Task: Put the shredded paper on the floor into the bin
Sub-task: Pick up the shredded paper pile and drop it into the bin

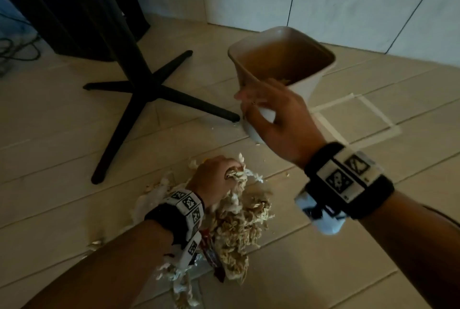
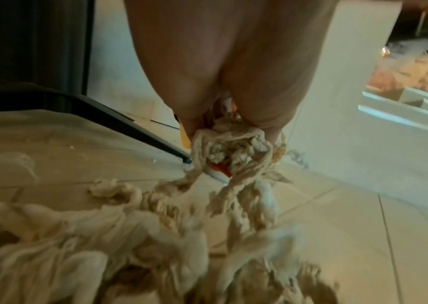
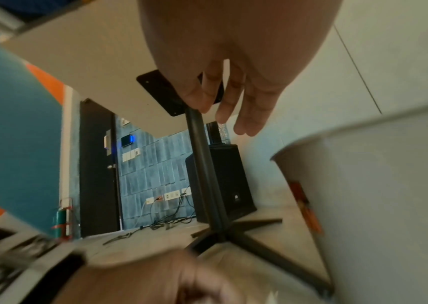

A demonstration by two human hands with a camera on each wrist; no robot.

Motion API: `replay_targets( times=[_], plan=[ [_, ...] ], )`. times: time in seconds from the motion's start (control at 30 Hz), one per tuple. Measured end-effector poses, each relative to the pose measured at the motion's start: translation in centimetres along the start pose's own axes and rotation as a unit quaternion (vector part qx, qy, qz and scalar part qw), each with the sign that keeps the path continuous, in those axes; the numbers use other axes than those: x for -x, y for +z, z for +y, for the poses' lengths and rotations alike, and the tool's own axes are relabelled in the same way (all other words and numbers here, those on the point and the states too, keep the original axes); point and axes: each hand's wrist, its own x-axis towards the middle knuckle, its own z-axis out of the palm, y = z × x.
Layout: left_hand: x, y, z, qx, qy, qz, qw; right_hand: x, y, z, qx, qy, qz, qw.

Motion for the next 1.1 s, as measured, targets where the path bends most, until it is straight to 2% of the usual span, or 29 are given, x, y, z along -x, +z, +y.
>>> replay_targets(
  times=[0.1, 0.17, 0.23, 0.3, 0.4, 0.47, 0.5, 0.57, 0.8, 0.9, 1.0, 1.1],
  plan=[
    [1.1, -2.1, 1.4, 0.056, -0.008, 0.082, 0.995, 3.2, 1.3, 0.1, -0.099, 0.149, -0.039, 0.983],
    [1.9, -3.4, 2.7, 0.094, 0.001, 0.129, 0.987, 4.5, 2.3, 0.5, -0.156, 0.247, -0.063, 0.954],
    [2.7, -4.5, 4.1, 0.132, 0.027, 0.161, 0.978, 5.4, 3.3, 0.6, -0.218, 0.305, -0.084, 0.923],
    [3.6, -5.1, 5.5, 0.158, 0.054, 0.174, 0.971, 6.0, 4.3, 0.3, -0.330, 0.336, -0.087, 0.878],
    [5.0, -5.3, 7.3, 0.172, 0.075, 0.160, 0.969, 6.9, 5.6, -0.4, -0.513, 0.321, -0.075, 0.792],
    [5.7, -5.3, 8.0, 0.192, 0.074, 0.141, 0.969, 7.3, 5.6, -1.2, -0.561, 0.321, -0.082, 0.759],
    [6.0, -5.3, 8.1, 0.210, 0.067, 0.130, 0.967, 7.5, 5.6, -1.2, -0.565, 0.320, -0.088, 0.755],
    [6.4, -5.4, 8.2, 0.240, 0.058, 0.108, 0.963, 7.7, 5.5, -1.4, -0.541, 0.314, -0.094, 0.775],
    [7.5, -6.8, 8.5, 0.268, 0.081, 0.009, 0.960, 6.9, 4.3, -1.7, -0.365, 0.296, -0.062, 0.881],
    [7.8, -7.7, 8.4, 0.272, 0.090, 0.039, 0.957, 5.8, 3.9, -0.3, -0.220, 0.277, -0.047, 0.934],
    [7.7, -8.6, 6.9, 0.258, 0.053, 0.096, 0.960, 3.8, 2.4, 0.8, -0.188, 0.287, -0.032, 0.939],
    [7.2, -8.4, 4.1, 0.241, 0.004, 0.090, 0.966, 0.5, 0.5, 1.0, -0.161, 0.228, -0.019, 0.960]
  ],
)
